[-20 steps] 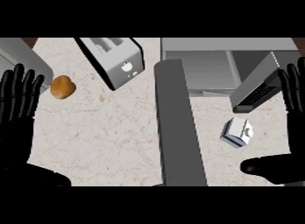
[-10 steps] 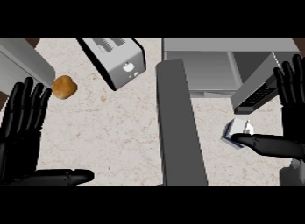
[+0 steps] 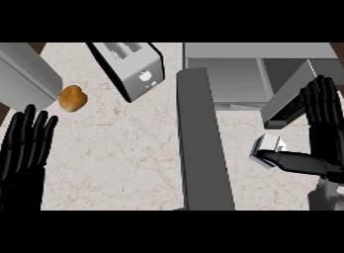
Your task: Pick up the milk, place it into the microwave and close the microwave
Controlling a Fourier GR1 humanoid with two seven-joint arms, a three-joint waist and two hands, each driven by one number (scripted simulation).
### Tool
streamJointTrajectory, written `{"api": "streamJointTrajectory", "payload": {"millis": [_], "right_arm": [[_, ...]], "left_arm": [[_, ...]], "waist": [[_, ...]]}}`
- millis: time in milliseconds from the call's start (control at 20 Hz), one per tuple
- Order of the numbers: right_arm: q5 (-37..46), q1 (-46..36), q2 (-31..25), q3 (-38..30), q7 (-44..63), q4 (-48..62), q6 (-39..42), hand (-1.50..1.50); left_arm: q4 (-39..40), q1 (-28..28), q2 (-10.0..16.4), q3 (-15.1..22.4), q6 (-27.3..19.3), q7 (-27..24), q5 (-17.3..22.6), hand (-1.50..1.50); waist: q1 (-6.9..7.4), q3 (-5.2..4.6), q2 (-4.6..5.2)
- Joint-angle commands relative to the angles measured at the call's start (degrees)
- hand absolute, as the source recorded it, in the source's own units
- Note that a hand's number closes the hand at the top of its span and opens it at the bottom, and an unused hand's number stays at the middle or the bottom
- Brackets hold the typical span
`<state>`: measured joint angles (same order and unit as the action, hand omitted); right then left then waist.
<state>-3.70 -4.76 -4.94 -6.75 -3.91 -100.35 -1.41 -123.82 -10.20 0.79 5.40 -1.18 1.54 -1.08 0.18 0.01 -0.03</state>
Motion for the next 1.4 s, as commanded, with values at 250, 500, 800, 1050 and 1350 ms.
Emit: {"api": "streamJointTrajectory", "payload": {"millis": [250,500,800,1050,1350], "right_arm": [[2.8,6.1,0.1,-0.8,-9.3,7.6,0.9,-1.5],[0.9,7.8,-1.4,-3.4,-13.5,13.7,3.5,-1.5],[2.4,4.3,-1.2,-5.3,-22.7,26.7,2.1,-1.5],[1.6,1.3,-1.9,-7.2,-31.9,39.7,4.0,-1.5],[-0.6,-4.8,-4.7,-10.4,-40.1,55.3,8.4,-1.5]], "left_arm": [[-7.9,-9.1,0.7,1.7,2.1,-0.7,1.0,-1.5],[-3.8,-9.0,1.9,0.1,3.3,-4.1,3.9,-1.5],[-3.4,-8.9,-0.2,4.8,0.3,-4.3,-0.8,-1.5],[-5.7,-10.8,0.1,6.5,0.5,-3.9,-1.9,-1.5],[-6.1,-10.0,1.5,3.9,1.2,-2.0,0.8,-1.5]], "waist": [[0.02,0.0,-0.06],[-0.13,-0.02,-0.01],[-0.01,0.0,0.01],[0.1,0.0,0.01],[0.27,0.03,0.1]]}}
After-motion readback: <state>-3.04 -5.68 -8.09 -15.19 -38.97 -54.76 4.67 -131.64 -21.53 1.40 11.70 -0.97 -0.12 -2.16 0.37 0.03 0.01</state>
